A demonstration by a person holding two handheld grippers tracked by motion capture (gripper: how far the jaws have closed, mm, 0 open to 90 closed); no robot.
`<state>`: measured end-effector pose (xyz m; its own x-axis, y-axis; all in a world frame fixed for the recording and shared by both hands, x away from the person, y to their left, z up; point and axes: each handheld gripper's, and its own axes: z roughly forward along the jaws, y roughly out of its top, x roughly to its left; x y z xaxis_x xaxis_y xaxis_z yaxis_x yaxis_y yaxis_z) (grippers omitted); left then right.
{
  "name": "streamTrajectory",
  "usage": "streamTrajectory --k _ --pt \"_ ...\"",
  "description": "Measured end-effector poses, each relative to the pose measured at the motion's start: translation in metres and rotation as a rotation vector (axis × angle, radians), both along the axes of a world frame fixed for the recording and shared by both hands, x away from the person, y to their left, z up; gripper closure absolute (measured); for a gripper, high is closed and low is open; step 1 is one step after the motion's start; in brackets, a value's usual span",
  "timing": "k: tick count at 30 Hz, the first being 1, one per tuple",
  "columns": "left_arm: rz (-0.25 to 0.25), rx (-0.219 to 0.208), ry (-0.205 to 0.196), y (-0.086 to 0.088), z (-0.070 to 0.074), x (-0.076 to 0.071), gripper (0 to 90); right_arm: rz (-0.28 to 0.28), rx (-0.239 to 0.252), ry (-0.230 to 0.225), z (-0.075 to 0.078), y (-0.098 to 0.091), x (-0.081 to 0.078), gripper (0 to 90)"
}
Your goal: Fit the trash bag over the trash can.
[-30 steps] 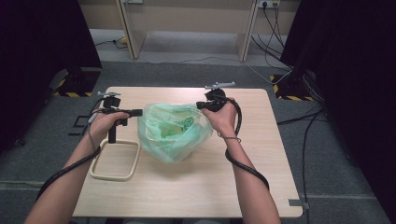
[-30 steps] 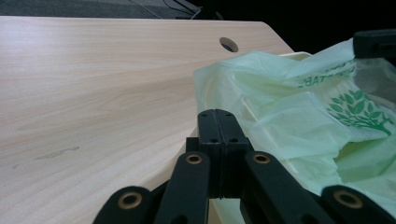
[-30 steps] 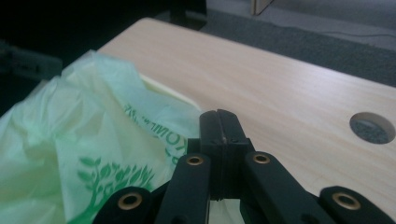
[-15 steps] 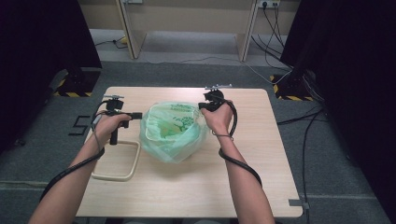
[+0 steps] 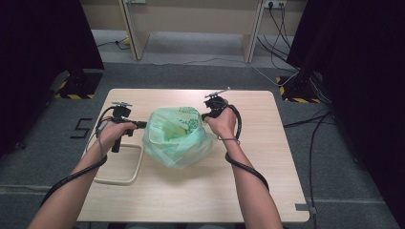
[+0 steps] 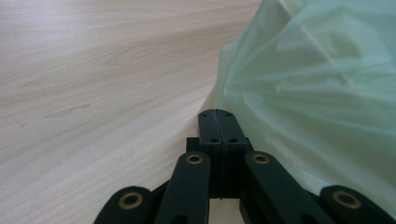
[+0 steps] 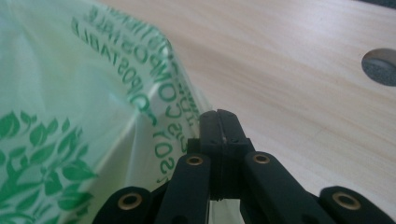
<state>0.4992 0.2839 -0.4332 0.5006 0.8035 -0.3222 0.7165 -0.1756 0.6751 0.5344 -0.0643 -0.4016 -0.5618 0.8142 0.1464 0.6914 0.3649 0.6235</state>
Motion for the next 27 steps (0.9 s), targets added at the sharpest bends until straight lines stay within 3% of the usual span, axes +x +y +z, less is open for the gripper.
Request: streamTrajectory --k 3,5,7,13,16,21,27 --pt "-0.005 0.001 -0.002 0.0 0.0 -0.002 89.4 0.01 -0.008 0.019 -0.003 -0.001 -0.001 90.0" --pt "-0.002 0.007 -0.016 0.001 0.002 -0.003 89.4 0.001 -0.002 0.008 -0.001 -0.004 -0.002 88.5" --pt "0.017 0.009 -0.046 0.005 0.005 -0.006 89.3 -0.026 0.012 -0.014 0.003 -0.007 -0.002 78.9" --pt "0.079 0.021 -0.117 0.016 0.026 -0.013 56.5 -0.048 0.047 -0.095 0.022 -0.016 -0.007 60.4" --pt "0.09 0.006 -0.139 0.015 0.039 -0.017 45.1 -0.035 0.081 -0.122 0.031 -0.014 -0.009 51.3" --pt "0.069 -0.003 -0.17 -0.002 0.055 -0.022 32.4 0.038 0.077 -0.111 0.041 -0.001 -0.016 39.5" --pt "0.035 0.018 -0.181 -0.025 0.058 -0.025 21.1 0.088 0.029 -0.097 0.046 0.018 -0.026 31.6"
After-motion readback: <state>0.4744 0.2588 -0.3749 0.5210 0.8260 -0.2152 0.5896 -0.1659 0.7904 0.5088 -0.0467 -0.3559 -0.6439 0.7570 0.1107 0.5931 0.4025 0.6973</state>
